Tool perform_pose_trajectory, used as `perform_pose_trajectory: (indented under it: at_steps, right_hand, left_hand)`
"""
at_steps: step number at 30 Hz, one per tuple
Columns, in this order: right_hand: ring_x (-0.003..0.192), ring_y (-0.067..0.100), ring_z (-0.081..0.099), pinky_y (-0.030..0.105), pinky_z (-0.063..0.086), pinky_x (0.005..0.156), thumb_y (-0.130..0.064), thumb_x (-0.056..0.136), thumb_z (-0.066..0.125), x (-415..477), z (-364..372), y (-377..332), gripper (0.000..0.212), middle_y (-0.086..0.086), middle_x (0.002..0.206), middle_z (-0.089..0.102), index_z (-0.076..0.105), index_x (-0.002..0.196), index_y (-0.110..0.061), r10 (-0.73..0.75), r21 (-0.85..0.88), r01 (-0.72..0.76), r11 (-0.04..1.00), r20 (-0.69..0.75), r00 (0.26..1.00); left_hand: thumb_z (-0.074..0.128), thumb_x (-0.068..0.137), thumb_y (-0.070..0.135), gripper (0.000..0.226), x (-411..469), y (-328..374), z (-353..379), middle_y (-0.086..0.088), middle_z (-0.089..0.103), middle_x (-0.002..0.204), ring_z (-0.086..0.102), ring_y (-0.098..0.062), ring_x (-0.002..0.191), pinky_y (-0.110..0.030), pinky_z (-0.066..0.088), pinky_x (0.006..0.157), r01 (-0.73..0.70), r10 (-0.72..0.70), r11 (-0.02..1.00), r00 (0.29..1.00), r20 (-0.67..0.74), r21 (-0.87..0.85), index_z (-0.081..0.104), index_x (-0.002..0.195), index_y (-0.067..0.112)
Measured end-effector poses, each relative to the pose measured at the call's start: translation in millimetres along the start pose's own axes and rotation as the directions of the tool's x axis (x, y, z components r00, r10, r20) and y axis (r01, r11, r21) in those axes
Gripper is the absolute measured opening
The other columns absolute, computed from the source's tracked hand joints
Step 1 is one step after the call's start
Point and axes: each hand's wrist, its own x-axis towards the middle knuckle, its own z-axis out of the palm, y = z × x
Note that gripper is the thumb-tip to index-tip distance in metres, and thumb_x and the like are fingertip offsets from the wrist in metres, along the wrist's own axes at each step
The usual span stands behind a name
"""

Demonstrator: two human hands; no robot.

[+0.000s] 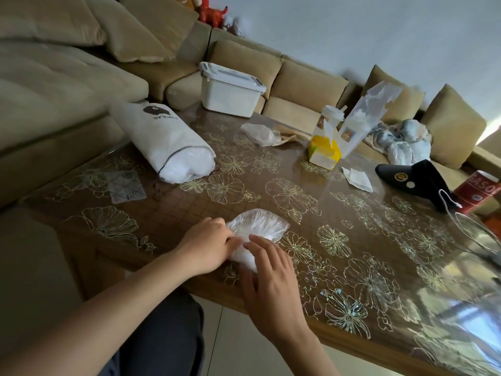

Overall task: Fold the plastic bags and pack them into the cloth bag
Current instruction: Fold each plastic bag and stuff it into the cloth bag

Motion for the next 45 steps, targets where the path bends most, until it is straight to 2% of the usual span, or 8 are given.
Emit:
perform_pose_trajectory:
  at_steps: [5,9,14,18,27,35,40,45]
  right_hand:
    - [0.102,0.014,0.059,0.029,0.045,0.087,-0.037,0.087,0.049,0.2,3.5,9.3,0.033,-0.005,0.117,0.063,0.060,0.113,-0.020,0.103,0.012,-0.105,0.994,0.121,0.987]
    - [0.091,0.016,0.063,0.031,0.047,0.078,-0.033,0.085,0.044,7.0,5.3,8.0,0.029,-0.005,0.105,0.065,0.063,0.103,-0.019,0.142,0.011,-0.144,0.989,0.107,0.984]
    - [0.082,0.021,0.064,0.035,0.050,0.071,-0.025,0.087,0.041,14.2,5.6,8.0,0.029,-0.002,0.093,0.068,0.066,0.099,-0.016,0.175,0.035,-0.177,0.984,0.063,0.983]
    - [0.079,0.011,0.059,0.028,0.045,0.072,-0.019,0.090,0.047,15.3,-3.9,13.2,0.020,-0.004,0.087,0.068,0.066,0.096,-0.015,0.223,0.154,-0.244,0.957,0.138,0.965]
    - [0.063,0.004,0.050,0.015,0.034,0.050,-0.012,0.091,0.051,27.9,-6.2,21.1,0.020,-0.002,0.081,0.061,0.054,0.111,-0.014,0.533,0.228,-0.559,0.797,0.169,0.829]
    - [0.091,0.018,0.047,0.028,0.039,0.081,-0.001,0.077,0.059,20.1,5.7,21.3,0.025,0.009,0.100,0.059,0.061,0.100,-0.008,0.293,-0.039,-0.305,0.952,-0.179,0.939]
    - [0.109,0.019,0.054,0.029,0.039,0.094,-0.032,0.082,0.044,15.4,-2.1,21.5,0.042,0.001,0.120,0.060,0.057,0.119,-0.015,0.133,-0.016,-0.132,0.991,0.166,0.977]
    - [0.082,0.025,0.062,0.039,0.050,0.073,-0.025,0.076,0.046,29.5,1.7,23.9,0.033,0.003,0.095,0.067,0.065,0.100,-0.013,0.224,-0.090,-0.212,0.973,0.167,0.960]
  left_hand:
    - [0.046,0.095,0.042,0.044,5.3,-6.0,-2.4,-0.001,0.049,0.079,0.051,-0.020,0.072,-0.030,0.036,0.062,0.023,-0.029,0.996,0.998,-0.059,-0.090,0.048,0.063,0.012]
    - [0.055,0.093,0.024,0.006,-1.3,-18.1,-10.7,0.008,0.051,0.092,0.050,-0.008,0.080,-0.022,0.040,0.065,-0.060,0.014,0.989,0.951,-0.310,-0.139,0.059,0.095,0.019]
    - [0.066,0.074,0.050,0.046,-9.4,-20.1,-5.0,0.021,0.053,0.107,0.042,0.002,0.105,-0.017,0.034,0.094,-0.371,0.310,0.910,0.906,-0.288,-0.185,0.064,0.113,0.026]
    - [0.073,0.078,0.014,0.036,-5.0,-22.9,6.9,0.009,0.061,0.114,0.047,-0.008,0.112,-0.027,0.038,0.100,-0.392,0.356,0.916,0.892,-0.279,-0.085,0.067,0.113,0.015]
    - [0.056,0.093,0.031,0.044,6.3,-9.2,2.8,0.005,0.050,0.090,0.042,-0.010,0.092,-0.024,0.030,0.089,-0.031,0.002,0.977,0.990,-0.138,-0.210,0.047,0.053,0.017]
    - [0.052,0.090,0.029,0.017,6.0,12.3,2.6,-0.005,0.051,0.111,0.044,-0.022,0.105,-0.032,0.040,0.086,0.159,-0.167,0.986,0.959,-0.229,-0.050,0.055,0.097,0.014]
    - [0.054,0.091,0.031,0.016,5.9,10.0,-4.4,-0.001,0.051,0.101,0.049,-0.021,0.102,-0.031,0.041,0.081,0.160,-0.191,0.973,0.963,-0.192,-0.165,0.055,0.094,0.015]
    - [0.049,0.094,0.022,0.017,2.7,13.8,-16.5,-0.005,0.060,0.081,0.055,-0.016,0.070,-0.028,0.044,0.063,0.259,-0.473,0.612,0.877,-0.084,-0.747,0.057,0.086,0.009]
